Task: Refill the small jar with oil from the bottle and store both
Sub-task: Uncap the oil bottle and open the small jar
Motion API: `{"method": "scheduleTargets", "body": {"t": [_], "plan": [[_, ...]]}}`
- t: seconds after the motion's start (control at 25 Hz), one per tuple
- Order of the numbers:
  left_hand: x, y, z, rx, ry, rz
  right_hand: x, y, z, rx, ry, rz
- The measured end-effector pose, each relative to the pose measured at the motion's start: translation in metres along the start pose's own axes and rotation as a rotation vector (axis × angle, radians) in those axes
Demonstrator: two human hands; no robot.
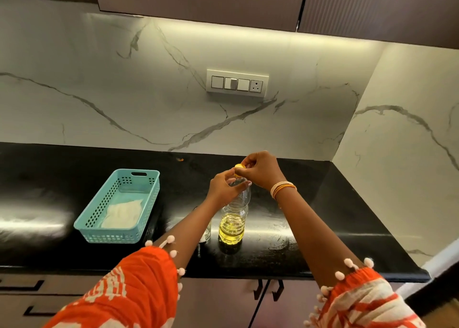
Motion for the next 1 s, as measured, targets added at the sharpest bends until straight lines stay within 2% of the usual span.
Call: {"method": "scheduleTargets", "body": {"t": [0.32, 0.48, 0.72, 0.8, 1.0], "plan": [[-0.003, 0.005, 0.006, -0.006, -0.033, 0.011, -0.002, 0.002, 0.003, 0.141, -0.095, 0.061], [-0.004, 0.002, 0.006, -0.011, -0.074, 0.006, -0.003, 0.003, 0.005, 0.174, -0.128, 0.162], [-0.004, 0.002, 0.011, -0.023, -0.096, -0.022, -0.003, 0.004, 0.004, 0.119, 0.018, 0.297], [-0.005, 0.002, 0.013, -0.036, -0.11, -0.029, -0.01, 0.003, 0.001, 0.099, 0.04, 0.275], [-0.005, 0.005, 0.011, -0.055, -0.12, -0.026, -0.01, 0.003, -0.008, 0.073, 0.106, 0.049]]}}
Point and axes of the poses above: each hand's wrist, its own y-axis towards the middle knuckle, its own x-axis out of the back of the hand, z = x × y, the point moved 5 cm from there along y, towards the middle knuckle, and after that the axes turned 6 degrees about y, right-handed, at the moved point
